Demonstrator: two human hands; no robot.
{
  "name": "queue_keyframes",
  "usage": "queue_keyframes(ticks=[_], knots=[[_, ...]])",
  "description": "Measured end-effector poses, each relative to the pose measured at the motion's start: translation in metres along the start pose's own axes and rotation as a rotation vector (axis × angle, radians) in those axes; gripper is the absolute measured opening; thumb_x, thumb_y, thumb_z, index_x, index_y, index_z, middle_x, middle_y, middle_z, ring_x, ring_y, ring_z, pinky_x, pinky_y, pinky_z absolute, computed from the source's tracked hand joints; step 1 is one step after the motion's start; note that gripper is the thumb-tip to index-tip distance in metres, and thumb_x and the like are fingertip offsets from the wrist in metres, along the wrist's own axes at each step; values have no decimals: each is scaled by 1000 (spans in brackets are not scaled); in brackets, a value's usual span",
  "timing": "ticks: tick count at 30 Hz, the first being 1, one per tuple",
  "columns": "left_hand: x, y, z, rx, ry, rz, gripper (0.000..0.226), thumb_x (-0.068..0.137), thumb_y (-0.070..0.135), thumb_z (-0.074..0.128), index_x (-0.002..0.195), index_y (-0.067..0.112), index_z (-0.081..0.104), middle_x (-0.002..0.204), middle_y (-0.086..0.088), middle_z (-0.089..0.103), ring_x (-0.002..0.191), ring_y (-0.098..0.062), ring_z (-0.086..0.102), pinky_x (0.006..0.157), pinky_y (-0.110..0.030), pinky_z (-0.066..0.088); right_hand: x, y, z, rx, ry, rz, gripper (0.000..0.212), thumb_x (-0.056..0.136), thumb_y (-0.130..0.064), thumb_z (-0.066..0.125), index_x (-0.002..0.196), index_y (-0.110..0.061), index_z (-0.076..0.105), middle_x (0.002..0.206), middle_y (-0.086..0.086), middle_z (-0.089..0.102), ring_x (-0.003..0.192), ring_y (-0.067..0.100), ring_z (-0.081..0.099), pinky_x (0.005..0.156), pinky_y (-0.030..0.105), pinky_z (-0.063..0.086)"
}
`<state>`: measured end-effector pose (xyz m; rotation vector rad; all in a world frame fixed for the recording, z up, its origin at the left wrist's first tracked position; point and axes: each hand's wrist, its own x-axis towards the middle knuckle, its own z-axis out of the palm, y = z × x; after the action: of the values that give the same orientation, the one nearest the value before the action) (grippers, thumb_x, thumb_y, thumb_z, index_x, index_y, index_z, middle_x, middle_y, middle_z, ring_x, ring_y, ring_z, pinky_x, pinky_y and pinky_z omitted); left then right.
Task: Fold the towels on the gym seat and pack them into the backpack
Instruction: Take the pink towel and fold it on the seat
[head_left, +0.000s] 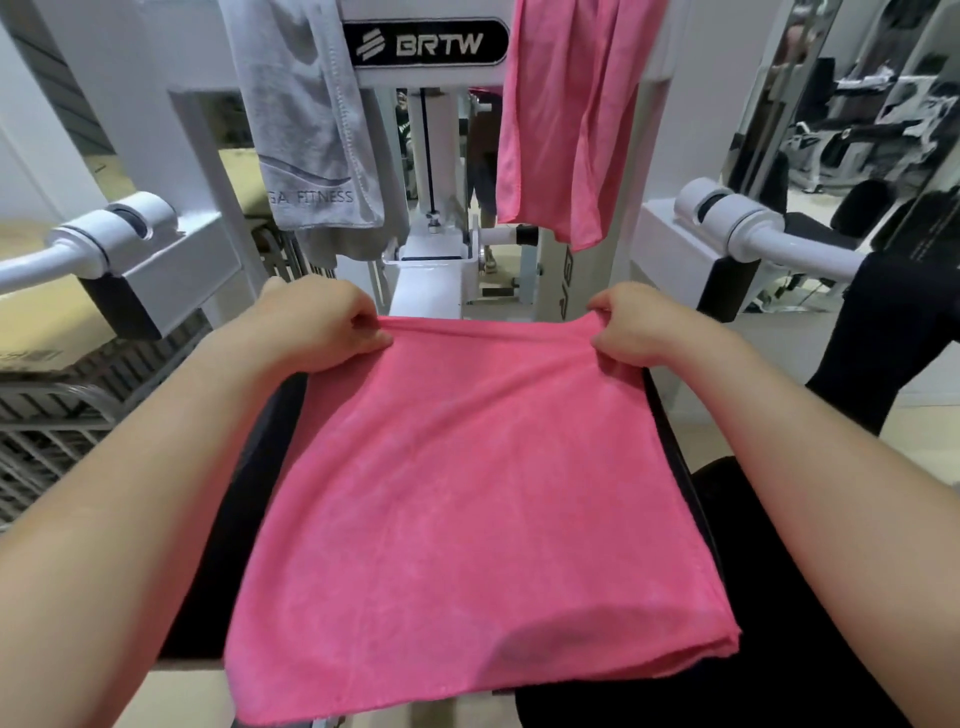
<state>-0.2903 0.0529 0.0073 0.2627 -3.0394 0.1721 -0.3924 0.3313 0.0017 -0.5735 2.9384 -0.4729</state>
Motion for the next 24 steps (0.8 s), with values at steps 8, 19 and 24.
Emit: queue_keyframes(ticks=[8,19,24], knots=[[-2,-12,11,-254,174,82,32,83,47,69,108,28,67,97,-1,70,94,-25,64,79,-35,51,16,10,-9,391,-78,125,10,76,-9,76,86,-9,73,73,6,60,60,18,45,46,23,29],[-52,-62,12,-252,228,-82,48,85,61,56,62,20,64,57,5,59,64,-22,57,65,-32,33,59,-90,6,-241,322,-128,19,80,-6,55,95,-15,65,101,14,65,95,37,62,67,33,40],[-96,-96,8,-314,111,-239,43,82,52,64,55,20,62,53,3,60,58,-13,58,57,-31,46,65,-183,29,-215,507,-430,21,87,-3,46,106,-8,55,102,18,62,96,39,59,58,34,32]])
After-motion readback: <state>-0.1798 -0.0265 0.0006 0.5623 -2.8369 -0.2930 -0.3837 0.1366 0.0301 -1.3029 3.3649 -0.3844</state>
